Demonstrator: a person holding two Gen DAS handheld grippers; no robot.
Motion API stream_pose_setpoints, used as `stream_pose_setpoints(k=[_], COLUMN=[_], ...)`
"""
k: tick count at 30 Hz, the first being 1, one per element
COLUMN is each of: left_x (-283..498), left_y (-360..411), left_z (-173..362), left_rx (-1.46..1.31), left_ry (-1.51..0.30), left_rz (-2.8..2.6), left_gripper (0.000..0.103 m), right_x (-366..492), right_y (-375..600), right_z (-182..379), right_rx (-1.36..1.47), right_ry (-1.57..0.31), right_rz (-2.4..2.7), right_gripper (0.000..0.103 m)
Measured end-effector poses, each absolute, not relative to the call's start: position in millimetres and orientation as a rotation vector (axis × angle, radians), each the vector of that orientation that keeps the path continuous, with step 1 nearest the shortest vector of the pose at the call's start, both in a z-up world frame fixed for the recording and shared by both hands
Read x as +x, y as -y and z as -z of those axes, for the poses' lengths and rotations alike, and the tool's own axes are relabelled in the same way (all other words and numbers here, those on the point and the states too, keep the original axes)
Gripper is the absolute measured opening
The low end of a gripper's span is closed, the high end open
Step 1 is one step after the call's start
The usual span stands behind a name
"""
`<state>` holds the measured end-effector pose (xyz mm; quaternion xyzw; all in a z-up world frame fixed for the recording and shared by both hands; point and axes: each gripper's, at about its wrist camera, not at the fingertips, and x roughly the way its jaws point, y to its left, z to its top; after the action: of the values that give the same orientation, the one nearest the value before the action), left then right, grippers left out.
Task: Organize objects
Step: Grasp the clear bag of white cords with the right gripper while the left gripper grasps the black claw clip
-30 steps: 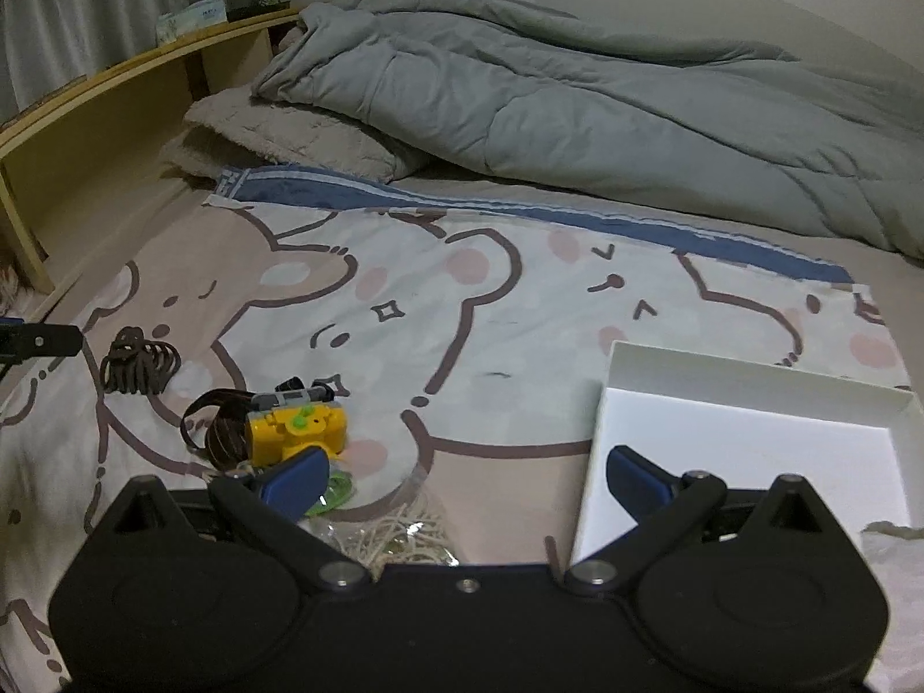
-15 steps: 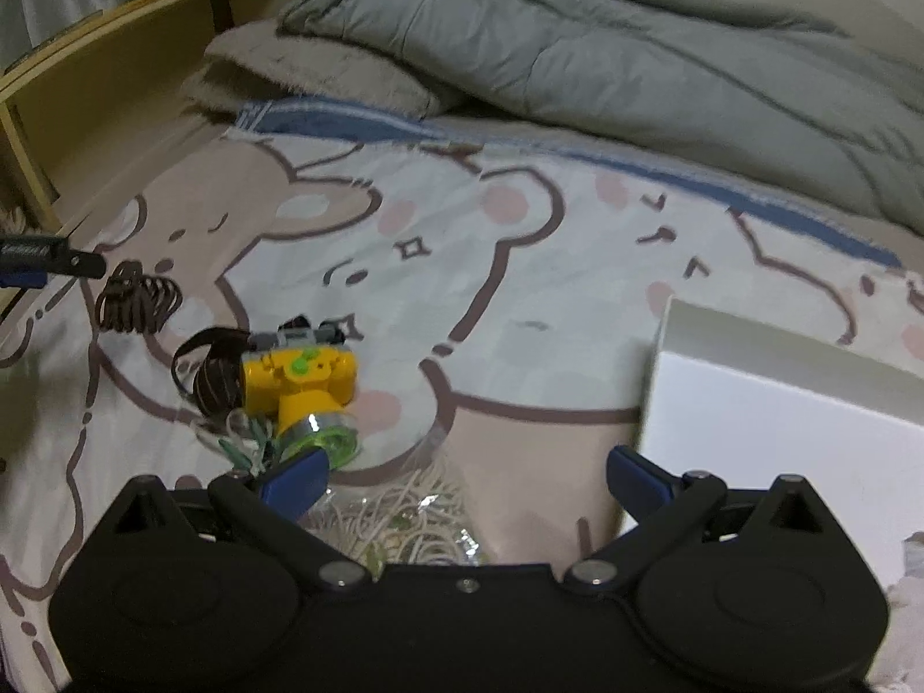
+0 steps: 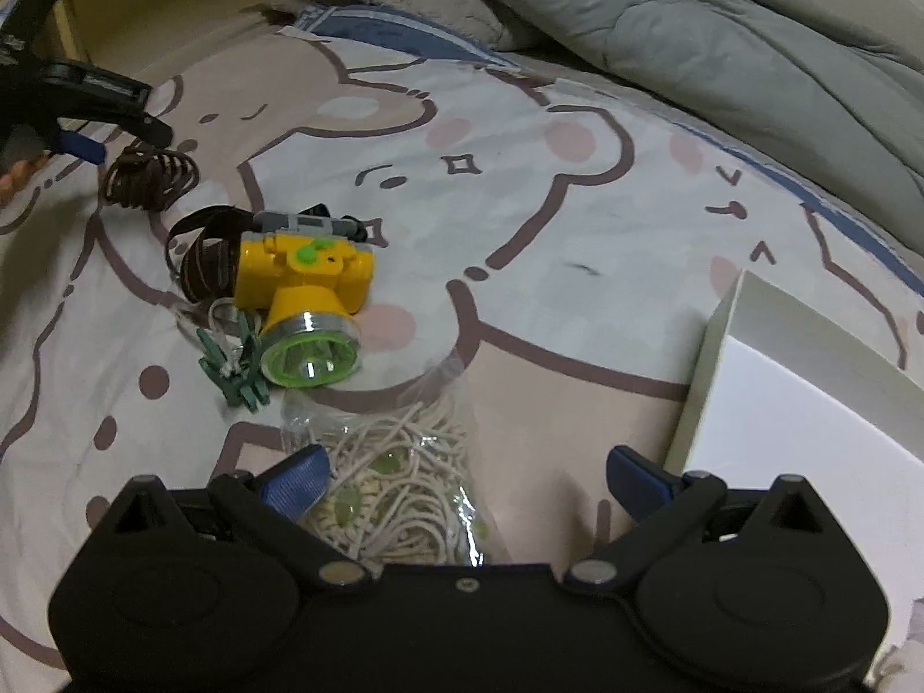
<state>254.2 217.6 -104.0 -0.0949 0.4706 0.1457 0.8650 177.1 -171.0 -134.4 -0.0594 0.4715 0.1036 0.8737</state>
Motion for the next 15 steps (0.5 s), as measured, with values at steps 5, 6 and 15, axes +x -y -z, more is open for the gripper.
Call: stream_pose_setpoints(k=[5,6,15], left_x=[258,258,253], left_y=[-223,-225,-230], left_z=[118,119,120], left_rx=[-0.193,-0.197,-0.227], left_ry=[-1.039,-1.046,-1.066], left_rz=[-0.329,-0.333,-0.317], left_gripper=[0.080,0.076,0.075], right_x=[178,179,175], right_y=[172,171,163], right_z=[135,136,146], right_rx=[-0.124,-0.127,-0.198], right_ry=[-0.976,-0.977,-1.026], right_rz=[-0.283,-0.302,-0.408], right_gripper=[0.103,0.103,0.103])
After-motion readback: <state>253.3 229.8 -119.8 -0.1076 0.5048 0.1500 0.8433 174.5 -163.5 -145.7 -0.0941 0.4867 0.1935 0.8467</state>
